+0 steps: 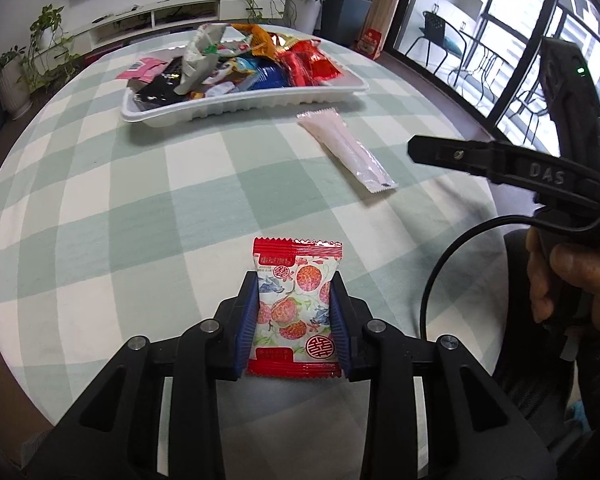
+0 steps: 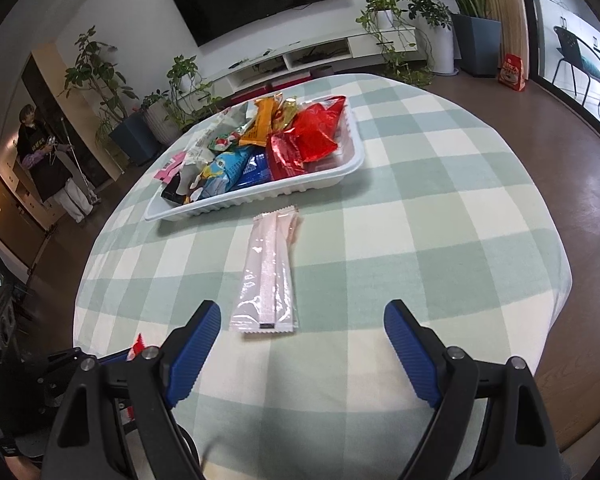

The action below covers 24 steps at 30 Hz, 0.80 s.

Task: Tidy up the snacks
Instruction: 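Grasp the red-white candy packet with the left tool while the right tool grasps the pink-white long packet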

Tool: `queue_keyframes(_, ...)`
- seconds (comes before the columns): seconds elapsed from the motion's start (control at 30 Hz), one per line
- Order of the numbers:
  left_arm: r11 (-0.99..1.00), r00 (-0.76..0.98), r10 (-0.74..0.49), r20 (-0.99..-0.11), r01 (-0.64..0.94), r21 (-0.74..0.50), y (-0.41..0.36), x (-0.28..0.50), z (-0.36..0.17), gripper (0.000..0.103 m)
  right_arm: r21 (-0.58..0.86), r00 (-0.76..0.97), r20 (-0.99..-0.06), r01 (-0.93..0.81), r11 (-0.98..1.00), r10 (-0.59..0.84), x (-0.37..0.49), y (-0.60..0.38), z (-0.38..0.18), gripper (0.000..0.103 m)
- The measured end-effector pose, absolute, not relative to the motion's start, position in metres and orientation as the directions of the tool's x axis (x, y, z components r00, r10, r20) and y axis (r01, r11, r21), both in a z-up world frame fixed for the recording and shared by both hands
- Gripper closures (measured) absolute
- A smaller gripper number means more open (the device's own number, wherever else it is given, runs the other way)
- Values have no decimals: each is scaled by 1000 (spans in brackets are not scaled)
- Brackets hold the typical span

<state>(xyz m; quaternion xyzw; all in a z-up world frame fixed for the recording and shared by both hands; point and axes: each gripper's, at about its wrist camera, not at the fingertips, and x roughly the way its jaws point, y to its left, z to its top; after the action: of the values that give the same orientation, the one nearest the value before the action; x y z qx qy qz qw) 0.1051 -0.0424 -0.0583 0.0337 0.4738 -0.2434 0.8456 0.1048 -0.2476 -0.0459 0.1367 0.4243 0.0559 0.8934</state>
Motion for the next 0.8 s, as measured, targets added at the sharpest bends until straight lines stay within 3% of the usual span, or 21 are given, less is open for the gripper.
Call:
queue_keyframes(0.1,881,442,-390,-808,434,-188,-34,104,-54,72,242,607,-769,-11,970,199,120,-232,-47,17)
queue_keyframes(0.37,886,452,-407,-794,407,-223,-16,103,-54,72,124,519,-844,-53,991,133,164,-197,-67,33)
queue_keyframes(0.63,889,454,-413,-789,389,-242,-6,104,-57,72,9,510,-859,-72,997,45,175,-181,-76,39)
queue_keyframes(0.8,889,458,-415,-786,387,-244,-7,104,-57,72,-1,510,-859,-95,995,48,170,-178,-74,56)
